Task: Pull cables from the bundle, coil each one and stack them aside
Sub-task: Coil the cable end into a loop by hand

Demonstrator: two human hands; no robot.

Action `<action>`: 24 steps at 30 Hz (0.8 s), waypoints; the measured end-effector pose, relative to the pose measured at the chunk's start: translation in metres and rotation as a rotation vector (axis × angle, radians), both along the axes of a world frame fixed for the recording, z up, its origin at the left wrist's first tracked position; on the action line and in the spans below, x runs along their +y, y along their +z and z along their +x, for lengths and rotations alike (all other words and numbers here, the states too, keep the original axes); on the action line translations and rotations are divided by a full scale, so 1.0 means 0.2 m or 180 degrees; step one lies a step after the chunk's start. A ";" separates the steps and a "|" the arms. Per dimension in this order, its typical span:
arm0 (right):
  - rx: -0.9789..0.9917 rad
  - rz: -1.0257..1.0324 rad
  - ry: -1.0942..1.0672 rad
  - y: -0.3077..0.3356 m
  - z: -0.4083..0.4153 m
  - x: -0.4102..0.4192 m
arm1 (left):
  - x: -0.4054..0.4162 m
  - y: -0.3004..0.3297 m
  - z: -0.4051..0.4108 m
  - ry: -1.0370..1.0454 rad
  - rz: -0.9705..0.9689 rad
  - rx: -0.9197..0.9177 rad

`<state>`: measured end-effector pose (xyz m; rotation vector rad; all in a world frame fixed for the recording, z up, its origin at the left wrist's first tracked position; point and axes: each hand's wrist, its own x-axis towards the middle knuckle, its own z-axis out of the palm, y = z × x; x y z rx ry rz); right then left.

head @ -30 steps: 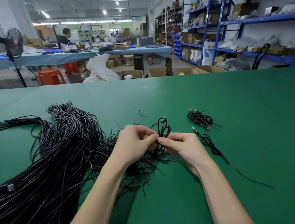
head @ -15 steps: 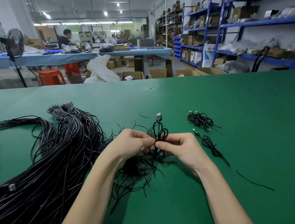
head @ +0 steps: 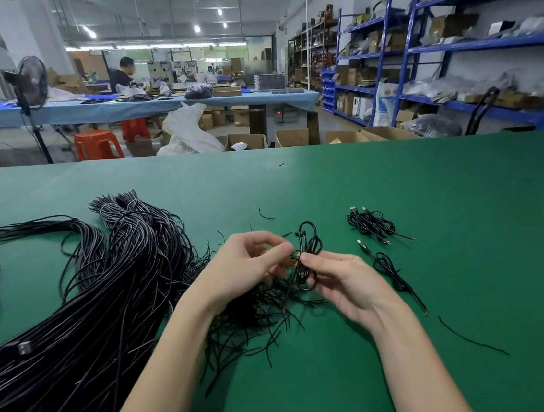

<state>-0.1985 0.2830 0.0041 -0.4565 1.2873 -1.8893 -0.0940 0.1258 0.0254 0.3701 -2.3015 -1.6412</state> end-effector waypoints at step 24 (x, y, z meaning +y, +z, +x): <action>-0.1154 0.0100 0.0009 0.01 -0.05 0.04 | 0.09 0.02 -0.01 0.0052 -0.3579 0.1520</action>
